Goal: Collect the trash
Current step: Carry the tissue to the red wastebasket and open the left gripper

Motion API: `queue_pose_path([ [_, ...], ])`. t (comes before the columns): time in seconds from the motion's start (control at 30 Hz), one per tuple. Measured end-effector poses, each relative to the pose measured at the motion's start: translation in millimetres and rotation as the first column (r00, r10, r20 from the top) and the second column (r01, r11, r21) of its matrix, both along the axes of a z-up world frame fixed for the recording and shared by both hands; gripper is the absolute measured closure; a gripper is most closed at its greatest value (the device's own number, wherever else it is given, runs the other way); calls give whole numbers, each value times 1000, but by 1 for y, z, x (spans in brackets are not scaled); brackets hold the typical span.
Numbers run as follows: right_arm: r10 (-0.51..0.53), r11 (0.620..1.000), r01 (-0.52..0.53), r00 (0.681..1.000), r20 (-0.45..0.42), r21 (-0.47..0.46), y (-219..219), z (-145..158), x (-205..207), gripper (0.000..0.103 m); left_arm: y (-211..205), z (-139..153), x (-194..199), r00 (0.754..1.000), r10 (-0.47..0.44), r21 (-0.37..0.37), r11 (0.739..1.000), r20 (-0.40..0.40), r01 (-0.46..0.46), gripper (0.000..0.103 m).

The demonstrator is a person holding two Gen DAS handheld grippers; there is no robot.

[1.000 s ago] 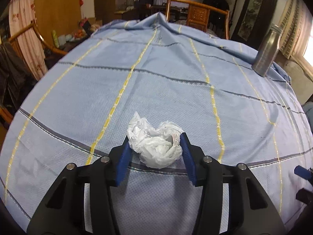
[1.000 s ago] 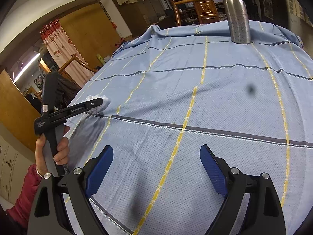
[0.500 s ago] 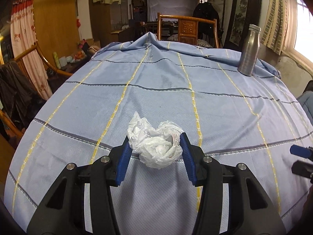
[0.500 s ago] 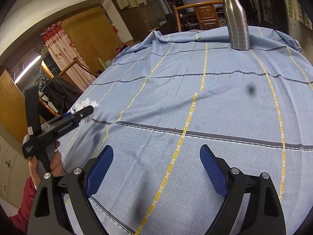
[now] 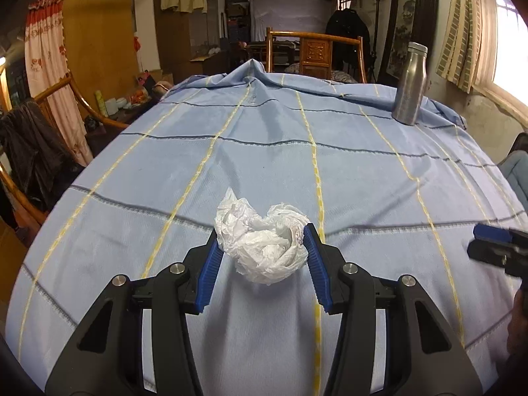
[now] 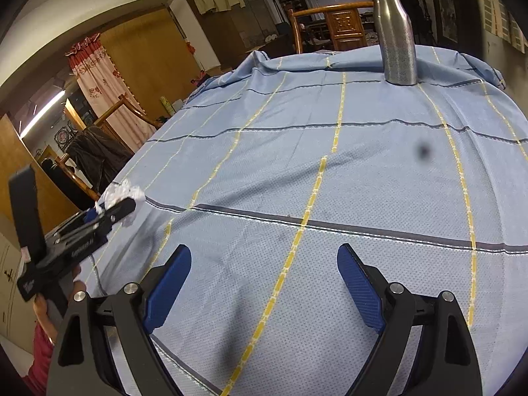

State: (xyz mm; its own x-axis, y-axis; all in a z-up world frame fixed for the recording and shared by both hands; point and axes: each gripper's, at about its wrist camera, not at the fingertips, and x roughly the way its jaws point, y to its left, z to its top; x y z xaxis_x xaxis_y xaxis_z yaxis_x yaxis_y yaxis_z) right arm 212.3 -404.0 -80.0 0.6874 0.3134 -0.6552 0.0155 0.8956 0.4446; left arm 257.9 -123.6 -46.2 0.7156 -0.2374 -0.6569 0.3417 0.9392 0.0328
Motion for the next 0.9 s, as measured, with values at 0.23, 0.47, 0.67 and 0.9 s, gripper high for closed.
queue_pose_path([
  [0.23,27,1000,-27,998,54,-1,16,11,-15,14,15,18,-36,999,18,3,1000,43,-18,54],
  [0.47,32,999,-34,993,117,16,28,23,-38,14,42,44,-78,991,59,-1,998,119,-60,54],
  [0.67,68,996,-76,983,168,39,48,40,-55,14,70,63,-115,979,102,-16,995,177,-101,54],
  [0.9,165,984,-175,956,241,22,96,70,-75,13,110,79,-158,959,163,-25,987,233,-162,54],
])
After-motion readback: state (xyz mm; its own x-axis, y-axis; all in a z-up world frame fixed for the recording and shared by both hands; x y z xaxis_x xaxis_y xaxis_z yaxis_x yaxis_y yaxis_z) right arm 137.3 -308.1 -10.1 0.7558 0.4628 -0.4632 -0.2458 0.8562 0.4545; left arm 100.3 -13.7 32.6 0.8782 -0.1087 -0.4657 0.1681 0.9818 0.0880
